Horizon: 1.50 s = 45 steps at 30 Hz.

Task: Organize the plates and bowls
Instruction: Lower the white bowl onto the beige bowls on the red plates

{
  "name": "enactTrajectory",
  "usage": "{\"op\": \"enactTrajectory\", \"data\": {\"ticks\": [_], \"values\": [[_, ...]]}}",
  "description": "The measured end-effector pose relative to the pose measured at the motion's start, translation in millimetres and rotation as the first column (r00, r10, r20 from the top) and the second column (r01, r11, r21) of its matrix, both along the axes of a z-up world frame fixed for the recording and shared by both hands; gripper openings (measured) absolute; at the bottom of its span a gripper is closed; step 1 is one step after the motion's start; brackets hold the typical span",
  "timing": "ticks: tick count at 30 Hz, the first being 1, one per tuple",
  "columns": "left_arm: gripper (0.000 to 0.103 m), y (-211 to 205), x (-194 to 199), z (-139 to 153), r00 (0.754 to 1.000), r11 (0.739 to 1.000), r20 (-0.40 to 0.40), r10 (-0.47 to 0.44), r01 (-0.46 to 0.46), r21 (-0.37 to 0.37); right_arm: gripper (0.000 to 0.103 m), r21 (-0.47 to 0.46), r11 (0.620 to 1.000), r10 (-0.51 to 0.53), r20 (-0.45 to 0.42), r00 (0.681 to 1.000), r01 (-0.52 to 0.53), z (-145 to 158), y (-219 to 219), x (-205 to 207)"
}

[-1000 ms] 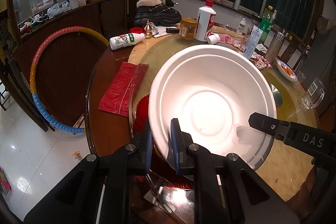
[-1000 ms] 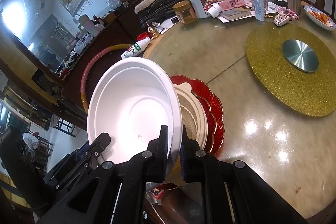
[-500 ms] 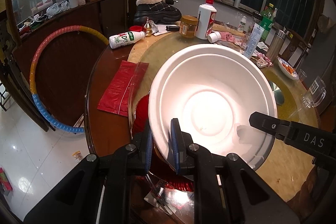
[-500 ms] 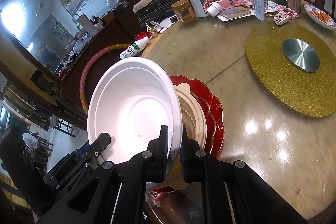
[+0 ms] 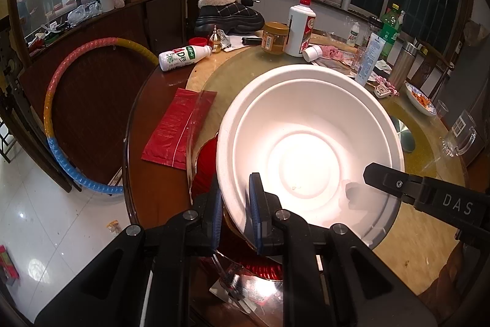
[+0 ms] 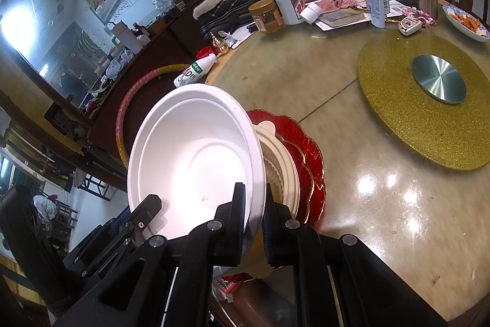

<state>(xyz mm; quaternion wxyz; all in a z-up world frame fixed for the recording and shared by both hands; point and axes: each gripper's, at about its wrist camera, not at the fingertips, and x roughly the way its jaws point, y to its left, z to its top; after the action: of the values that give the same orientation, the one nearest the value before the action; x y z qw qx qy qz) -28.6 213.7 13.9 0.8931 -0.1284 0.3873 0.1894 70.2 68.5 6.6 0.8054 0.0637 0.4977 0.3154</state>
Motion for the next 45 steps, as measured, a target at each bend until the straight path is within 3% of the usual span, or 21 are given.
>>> {"op": "enactTrajectory", "data": {"ticks": [45], "values": [[0.015,-10.3,7.1,6.5,1.000,1.000,-0.018,-0.013,0.013,0.018,0.014,0.005,1.000,-0.015,-0.001,1.000,0.015,4.5,-5.7,3.4]]}}
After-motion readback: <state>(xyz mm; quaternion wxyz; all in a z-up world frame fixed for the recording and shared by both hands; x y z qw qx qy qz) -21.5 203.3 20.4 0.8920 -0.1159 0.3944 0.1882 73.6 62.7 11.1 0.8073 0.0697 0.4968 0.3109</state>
